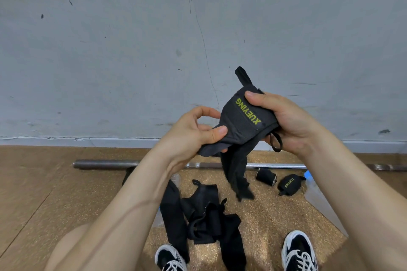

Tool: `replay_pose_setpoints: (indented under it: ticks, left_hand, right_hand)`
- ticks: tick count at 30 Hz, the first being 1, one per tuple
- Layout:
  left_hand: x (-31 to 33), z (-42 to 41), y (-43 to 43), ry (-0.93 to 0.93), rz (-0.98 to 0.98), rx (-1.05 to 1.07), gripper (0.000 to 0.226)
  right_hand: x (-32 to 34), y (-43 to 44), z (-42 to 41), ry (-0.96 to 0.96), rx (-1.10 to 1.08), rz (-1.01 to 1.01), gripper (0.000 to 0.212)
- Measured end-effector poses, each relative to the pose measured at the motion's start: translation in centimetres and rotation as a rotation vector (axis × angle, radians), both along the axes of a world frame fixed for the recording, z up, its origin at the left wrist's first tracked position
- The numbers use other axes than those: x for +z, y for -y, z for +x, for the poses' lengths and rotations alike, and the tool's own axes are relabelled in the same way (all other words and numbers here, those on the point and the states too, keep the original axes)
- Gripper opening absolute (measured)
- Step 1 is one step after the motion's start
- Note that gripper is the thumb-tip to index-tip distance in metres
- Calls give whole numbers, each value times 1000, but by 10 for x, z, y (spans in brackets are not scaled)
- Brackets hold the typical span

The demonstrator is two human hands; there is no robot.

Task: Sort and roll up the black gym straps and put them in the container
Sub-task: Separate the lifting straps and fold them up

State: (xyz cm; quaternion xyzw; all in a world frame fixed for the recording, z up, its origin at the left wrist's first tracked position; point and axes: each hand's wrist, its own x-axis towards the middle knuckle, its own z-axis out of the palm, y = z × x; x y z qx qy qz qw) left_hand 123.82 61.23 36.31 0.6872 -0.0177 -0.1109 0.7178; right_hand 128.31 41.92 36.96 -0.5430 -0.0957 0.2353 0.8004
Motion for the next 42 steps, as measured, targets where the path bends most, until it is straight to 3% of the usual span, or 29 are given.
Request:
replay_pose_setpoints:
  ticks: [7,13,17,19,21,25,28,31,35,36,42]
  left_hand:
    - [-14,6,5,-57,-59,-49,47]
    - [-23,9,9,-87,92,-53,12]
    - [-19,9,6,-89,178,-105,25]
    - [-18,10,5,-49,210,-121,9]
    - [-19,12,3,5,239,-127,10]
    - [-9,7,-8,84,326,-277,33]
    - [-2,2,-14,135,182,-394,38]
    - [0,-1,-12,108,118,-320,54]
    - [-8,0,-6,100,80,-239,14]
    - [-9,1,-6,104,88,-218,13]
    - [-13,8,-1,172,91,-142,58]
  right_hand:
    - [-1,-9,-7,-66,-5,131,24]
    - [1,-18,-14,-172,9,262,26]
    - [-1,-20,-18,-191,30,274,31]
    - [-1,-20,-19,-204,31,271,29]
    - [-1,-19,-18,-212,25,275,26]
    - [-1,-16,-17,-177,84,212,26]
    - [2,-16,-17,-89,98,144,19]
    - [4,-17,-15,31,79,41,21]
    - [3,-18,-13,53,78,-79,30]
    - [4,-18,-13,43,82,-102,32]
    - [16,-15,-21,111,134,-211,23]
